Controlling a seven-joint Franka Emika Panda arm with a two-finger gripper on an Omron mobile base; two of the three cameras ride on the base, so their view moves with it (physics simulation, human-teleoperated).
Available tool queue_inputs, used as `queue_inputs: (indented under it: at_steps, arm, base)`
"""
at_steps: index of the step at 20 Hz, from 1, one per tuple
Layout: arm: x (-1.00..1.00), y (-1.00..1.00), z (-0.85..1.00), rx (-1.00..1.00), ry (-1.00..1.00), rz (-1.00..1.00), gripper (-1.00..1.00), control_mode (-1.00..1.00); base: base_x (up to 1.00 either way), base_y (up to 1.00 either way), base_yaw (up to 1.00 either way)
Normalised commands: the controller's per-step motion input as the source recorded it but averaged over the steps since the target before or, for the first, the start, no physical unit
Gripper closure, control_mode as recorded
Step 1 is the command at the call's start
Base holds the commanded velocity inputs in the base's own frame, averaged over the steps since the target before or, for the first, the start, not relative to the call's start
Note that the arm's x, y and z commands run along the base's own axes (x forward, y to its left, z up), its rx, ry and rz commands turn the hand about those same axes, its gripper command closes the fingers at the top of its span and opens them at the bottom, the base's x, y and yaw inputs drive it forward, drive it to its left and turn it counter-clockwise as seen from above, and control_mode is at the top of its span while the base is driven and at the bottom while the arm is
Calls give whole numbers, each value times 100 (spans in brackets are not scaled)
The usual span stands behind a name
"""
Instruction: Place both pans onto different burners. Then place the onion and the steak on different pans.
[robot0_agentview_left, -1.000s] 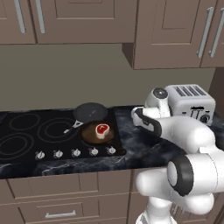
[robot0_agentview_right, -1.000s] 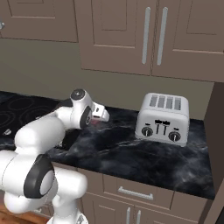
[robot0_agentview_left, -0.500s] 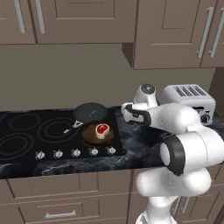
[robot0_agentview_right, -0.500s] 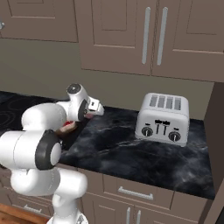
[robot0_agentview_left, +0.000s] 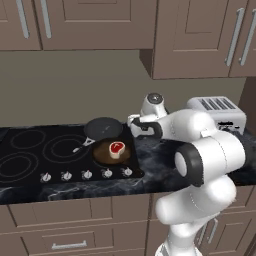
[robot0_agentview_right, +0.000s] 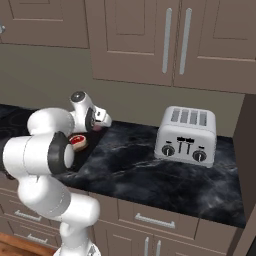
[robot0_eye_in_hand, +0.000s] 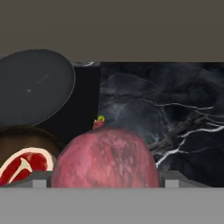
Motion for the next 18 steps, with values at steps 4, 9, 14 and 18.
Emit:
queue_inputs:
  at_steps: [4,9,14,18]
  arm:
    - [18,40,0,0,0,0,100,-100]
    - [21,39,0,0,0,0,100,-100]
    - [20,37,0,0,0,0,100,-100]
    - [25,30,0,0,0,0,100,-100]
  base:
    - [0,0,0]
    - [0,0,0]
    - [0,0,0]
    - [0,0,0]
